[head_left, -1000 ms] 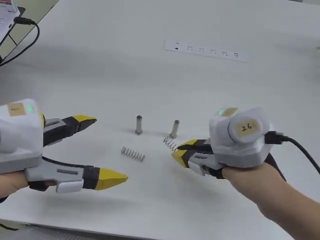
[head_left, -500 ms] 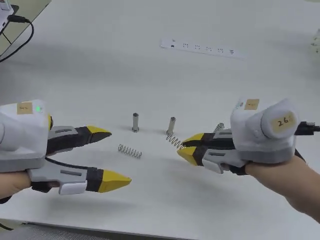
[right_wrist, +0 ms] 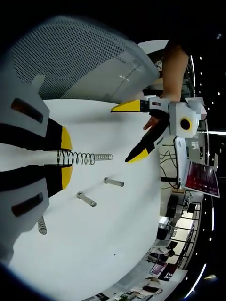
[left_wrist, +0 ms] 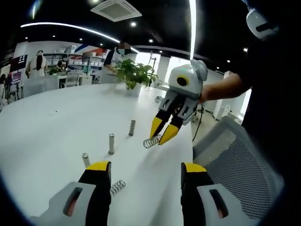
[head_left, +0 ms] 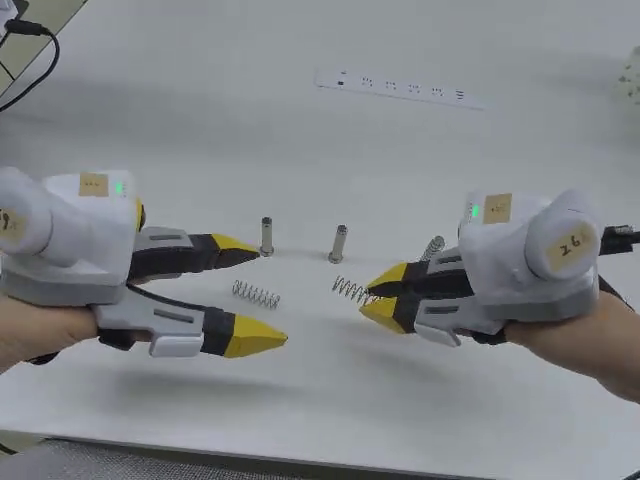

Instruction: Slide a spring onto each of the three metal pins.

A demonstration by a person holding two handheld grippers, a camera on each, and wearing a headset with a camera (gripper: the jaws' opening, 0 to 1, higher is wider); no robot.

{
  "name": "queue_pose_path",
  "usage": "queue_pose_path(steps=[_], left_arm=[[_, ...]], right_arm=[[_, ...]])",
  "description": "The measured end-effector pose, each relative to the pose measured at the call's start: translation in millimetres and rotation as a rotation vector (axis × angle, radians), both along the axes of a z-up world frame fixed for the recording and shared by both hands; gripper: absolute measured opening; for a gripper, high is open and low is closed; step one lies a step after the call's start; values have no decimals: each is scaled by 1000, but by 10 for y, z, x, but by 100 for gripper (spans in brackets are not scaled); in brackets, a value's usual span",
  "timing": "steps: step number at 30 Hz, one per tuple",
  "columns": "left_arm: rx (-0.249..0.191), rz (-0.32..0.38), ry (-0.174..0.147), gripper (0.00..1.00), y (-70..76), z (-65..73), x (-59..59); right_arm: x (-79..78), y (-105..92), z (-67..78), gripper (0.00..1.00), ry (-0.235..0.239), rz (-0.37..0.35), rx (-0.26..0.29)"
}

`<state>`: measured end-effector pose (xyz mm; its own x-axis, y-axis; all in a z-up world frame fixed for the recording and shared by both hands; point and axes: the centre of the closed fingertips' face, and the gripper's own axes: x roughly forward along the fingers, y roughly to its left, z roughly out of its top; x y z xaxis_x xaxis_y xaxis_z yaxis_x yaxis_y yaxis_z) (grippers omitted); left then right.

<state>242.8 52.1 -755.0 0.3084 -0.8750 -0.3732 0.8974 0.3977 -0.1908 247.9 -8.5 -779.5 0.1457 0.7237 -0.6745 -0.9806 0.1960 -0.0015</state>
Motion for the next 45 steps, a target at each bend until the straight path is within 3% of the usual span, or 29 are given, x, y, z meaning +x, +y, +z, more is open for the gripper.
queue_pose_path(steps=[7, 20, 32, 45], left_arm=[[-1, -45, -38, 50, -44, 47, 78], [10, -118, -78, 40, -172, 88, 160], [-7, -143, -72, 30, -280, 82, 169], [-39, -161, -79, 18, -389, 126, 131]], right_arm=[[20, 36, 25, 8, -10, 30, 2], [33, 78, 67, 8, -43, 111, -12], [5, 165, 143, 8, -97, 195, 0], [23, 207, 219, 8, -133, 228, 16]])
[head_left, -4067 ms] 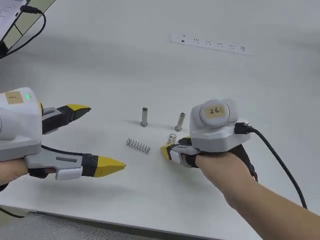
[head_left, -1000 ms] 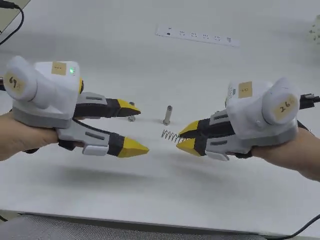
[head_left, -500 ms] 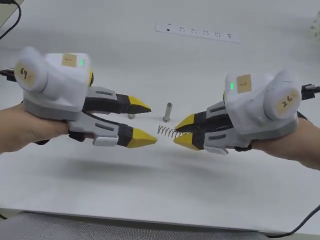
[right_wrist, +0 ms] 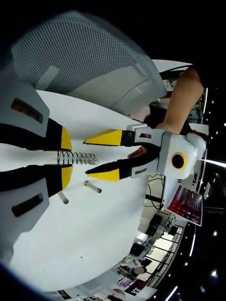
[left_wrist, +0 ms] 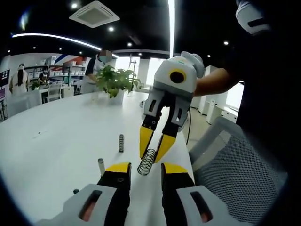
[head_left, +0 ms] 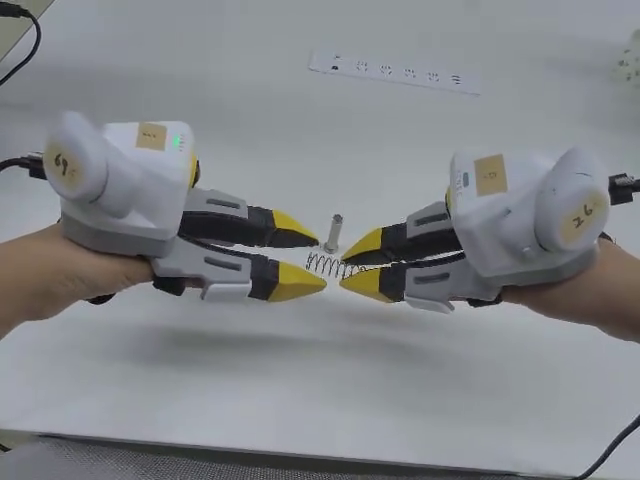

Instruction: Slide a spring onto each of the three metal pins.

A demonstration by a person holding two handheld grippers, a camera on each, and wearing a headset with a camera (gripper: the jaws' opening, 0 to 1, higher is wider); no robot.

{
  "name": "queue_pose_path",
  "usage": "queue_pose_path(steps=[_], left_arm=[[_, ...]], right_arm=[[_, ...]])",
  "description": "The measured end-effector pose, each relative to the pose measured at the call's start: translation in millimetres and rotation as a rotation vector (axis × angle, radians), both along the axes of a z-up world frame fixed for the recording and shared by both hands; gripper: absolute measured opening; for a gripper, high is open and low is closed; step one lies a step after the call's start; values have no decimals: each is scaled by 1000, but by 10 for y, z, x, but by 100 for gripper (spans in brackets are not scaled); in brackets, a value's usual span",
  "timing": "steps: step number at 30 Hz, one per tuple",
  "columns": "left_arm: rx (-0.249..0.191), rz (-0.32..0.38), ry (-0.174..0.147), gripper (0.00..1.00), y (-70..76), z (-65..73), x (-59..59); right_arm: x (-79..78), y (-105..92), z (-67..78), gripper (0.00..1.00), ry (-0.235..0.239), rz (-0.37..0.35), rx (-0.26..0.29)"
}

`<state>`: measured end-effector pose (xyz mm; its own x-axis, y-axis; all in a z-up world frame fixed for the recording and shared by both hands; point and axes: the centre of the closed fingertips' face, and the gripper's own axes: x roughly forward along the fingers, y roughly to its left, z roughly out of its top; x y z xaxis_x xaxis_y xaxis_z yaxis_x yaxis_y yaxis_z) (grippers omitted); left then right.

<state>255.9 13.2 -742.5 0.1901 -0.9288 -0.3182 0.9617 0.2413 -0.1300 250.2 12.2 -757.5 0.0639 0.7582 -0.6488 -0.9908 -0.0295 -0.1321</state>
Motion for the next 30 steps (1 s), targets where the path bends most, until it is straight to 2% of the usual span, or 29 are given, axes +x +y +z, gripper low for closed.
queue_pose_path(steps=[9, 27, 30], left_arm=[[-28, 4, -1, 14, -46, 49, 7], [-27, -3, 3, 5, -47, 42, -29], [-24, -9, -8, 4, -50, 44, -39]], right_arm=[[15, 8, 43, 8, -15, 26, 7], [-33, 41, 93, 8, -18, 58, 20], [-36, 42, 91, 8, -18, 61, 21]])
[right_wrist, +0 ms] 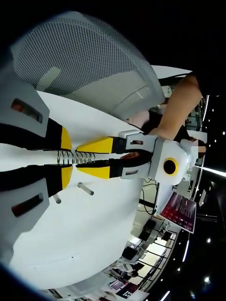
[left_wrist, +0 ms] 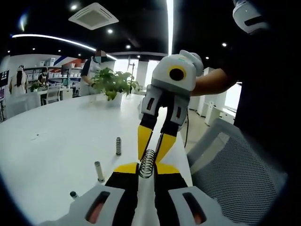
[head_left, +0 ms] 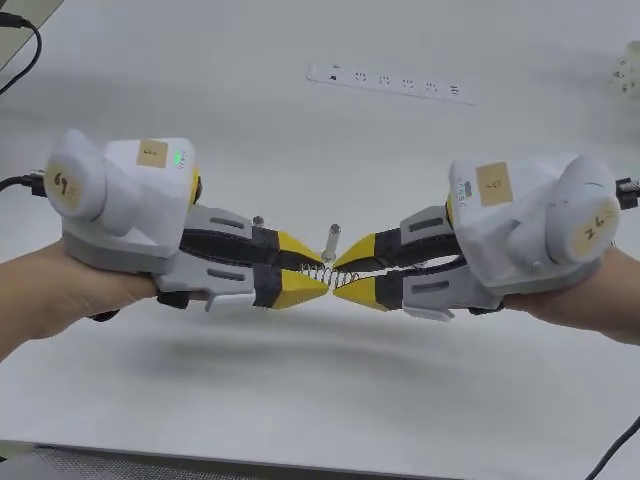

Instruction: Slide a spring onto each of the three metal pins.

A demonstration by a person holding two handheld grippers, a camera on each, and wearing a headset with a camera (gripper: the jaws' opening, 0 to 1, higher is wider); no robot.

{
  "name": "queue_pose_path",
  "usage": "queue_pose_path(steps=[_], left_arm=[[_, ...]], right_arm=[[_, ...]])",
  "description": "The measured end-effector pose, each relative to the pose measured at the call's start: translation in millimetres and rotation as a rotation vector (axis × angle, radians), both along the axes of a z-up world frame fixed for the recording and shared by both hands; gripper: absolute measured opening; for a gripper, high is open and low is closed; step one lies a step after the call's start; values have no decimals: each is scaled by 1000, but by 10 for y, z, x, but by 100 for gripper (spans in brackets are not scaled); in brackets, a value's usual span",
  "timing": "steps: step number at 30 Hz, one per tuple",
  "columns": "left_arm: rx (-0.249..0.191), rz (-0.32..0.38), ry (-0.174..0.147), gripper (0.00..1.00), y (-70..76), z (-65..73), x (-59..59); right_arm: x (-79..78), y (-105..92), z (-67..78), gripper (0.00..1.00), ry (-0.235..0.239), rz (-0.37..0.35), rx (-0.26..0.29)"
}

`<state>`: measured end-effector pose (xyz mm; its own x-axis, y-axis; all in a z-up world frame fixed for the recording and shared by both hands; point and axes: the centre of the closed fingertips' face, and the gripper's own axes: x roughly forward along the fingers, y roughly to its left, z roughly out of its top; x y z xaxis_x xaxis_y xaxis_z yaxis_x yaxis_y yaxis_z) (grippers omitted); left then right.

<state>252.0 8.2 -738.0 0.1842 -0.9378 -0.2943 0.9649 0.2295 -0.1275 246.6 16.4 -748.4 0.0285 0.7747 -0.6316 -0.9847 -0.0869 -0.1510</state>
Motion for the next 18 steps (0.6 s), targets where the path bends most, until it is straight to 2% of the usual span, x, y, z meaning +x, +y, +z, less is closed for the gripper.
queue_pose_path(steps=[6, 7, 18], left_arm=[[-5, -8, -14, 3, 5, 22, -16], [-8, -7, -6, 3, 5, 23, -18], [-9, -1, -2, 2, 9, 30, -31]], right_arm=[[2, 0, 15, 8, -1, 1, 11], [-3, 3, 17, 8, 1, 3, 12], [-16, 10, 27, 8, -3, -1, 13]])
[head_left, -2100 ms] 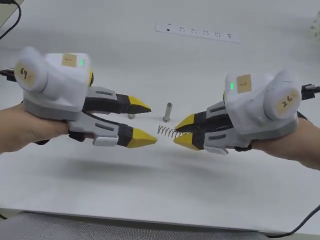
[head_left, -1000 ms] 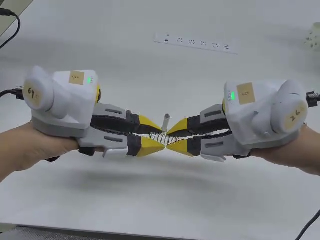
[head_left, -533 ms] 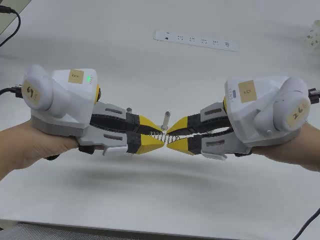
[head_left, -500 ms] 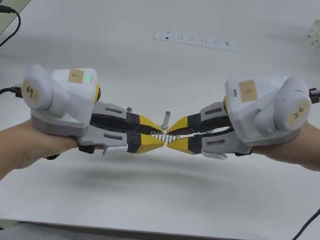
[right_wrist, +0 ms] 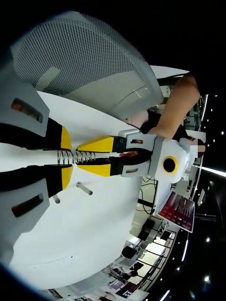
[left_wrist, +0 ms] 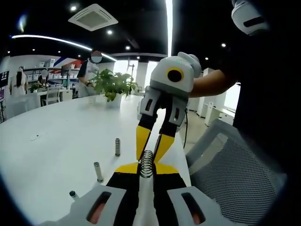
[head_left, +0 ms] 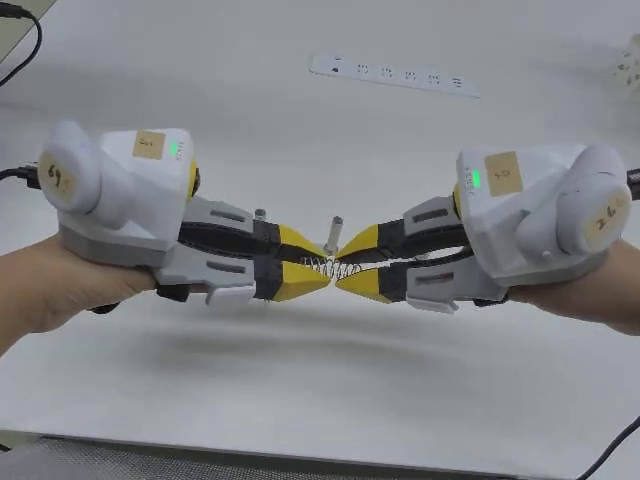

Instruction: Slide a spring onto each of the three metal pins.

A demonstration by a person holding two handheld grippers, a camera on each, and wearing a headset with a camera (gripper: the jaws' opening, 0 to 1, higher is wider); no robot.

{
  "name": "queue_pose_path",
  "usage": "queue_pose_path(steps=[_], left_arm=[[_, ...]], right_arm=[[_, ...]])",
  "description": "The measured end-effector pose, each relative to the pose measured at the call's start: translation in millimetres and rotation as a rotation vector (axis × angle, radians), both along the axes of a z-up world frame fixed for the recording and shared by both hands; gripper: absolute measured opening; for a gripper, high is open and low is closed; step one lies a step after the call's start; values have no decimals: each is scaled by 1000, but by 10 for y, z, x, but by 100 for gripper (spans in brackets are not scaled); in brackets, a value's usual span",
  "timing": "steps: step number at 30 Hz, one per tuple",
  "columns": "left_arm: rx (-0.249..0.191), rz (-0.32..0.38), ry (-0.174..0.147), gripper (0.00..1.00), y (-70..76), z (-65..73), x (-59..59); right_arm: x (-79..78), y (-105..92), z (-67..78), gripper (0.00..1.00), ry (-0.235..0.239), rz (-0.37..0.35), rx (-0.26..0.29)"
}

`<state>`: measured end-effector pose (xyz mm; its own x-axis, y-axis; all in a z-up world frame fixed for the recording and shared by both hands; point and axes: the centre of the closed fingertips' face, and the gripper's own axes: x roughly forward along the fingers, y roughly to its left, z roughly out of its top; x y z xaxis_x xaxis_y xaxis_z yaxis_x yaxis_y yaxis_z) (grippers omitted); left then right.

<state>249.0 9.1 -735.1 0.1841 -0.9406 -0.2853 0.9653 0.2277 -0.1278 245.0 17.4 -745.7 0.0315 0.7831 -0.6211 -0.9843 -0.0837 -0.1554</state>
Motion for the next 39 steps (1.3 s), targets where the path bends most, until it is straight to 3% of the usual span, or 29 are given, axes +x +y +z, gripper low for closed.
queue_pose_path(steps=[15, 26, 39], left_arm=[[-5, -8, 32, 2, -15, -2, -42], [-6, -9, 43, 2, -15, -9, -46], [-12, -15, 49, 2, -20, 12, -60]], right_arm=[[-34, -18, 1, 9, 15, -4, -8], [-23, -51, -30, 9, 1, -3, -27], [-41, -99, -50, 9, 27, -19, -21]])
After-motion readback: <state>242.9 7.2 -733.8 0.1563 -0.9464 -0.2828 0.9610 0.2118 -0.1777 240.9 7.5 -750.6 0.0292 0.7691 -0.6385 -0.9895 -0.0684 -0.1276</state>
